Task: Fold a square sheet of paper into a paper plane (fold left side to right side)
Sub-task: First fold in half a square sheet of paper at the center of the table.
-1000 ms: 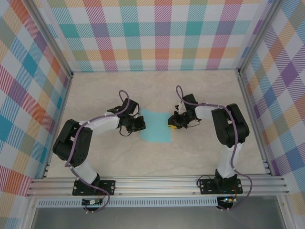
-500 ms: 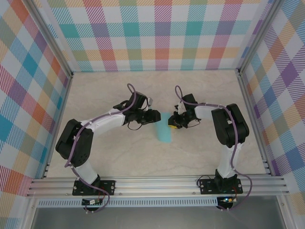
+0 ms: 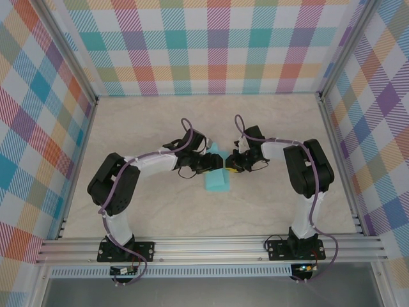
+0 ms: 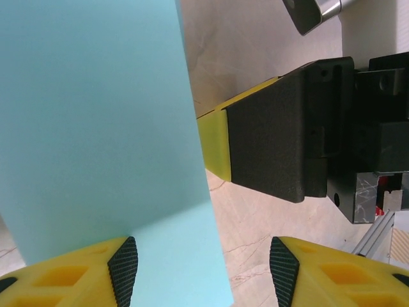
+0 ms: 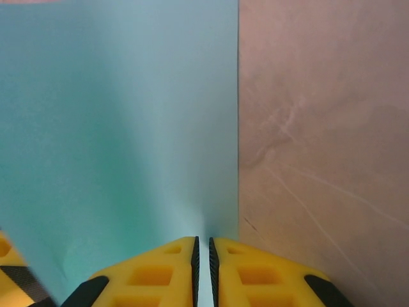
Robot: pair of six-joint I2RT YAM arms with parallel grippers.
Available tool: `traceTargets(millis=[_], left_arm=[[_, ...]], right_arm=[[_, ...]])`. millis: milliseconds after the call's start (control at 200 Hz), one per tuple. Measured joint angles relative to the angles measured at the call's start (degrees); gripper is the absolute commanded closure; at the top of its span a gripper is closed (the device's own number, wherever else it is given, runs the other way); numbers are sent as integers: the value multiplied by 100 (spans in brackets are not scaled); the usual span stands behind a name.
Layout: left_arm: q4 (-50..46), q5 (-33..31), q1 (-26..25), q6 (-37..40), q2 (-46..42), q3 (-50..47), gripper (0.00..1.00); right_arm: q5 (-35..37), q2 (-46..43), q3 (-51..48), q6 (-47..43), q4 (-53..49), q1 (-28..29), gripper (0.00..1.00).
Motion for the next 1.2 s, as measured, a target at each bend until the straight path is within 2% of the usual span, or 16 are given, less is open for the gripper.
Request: traceTargets(millis=[210,345,480,650,840,1075,1200], left_arm=[[24,17,0,-22,28,0,47],[42,15,-9,-74,31,0,53],[42,13,-15,-98,37,0,61],[68,15,-17,-107,66,0,66],[61,13,-22,-107,74,0,67],[57,4,-26,-105,74,0,66],[22,-22,-26,-83,72,0,63]], right_arm=[[175,-304,-125,96,42,-76,78],[184,-863,-245,262,188,-234,63],[-162,-1115,-260,420,656,-286,58],[-673,-815,-260,614,1117,-240,55],[-1023,-372,-260,748,1329,-153,61],[-1106,-319,-260,776,1351,-127,87],[-1027,-319,-260,693,1292,-127,97]])
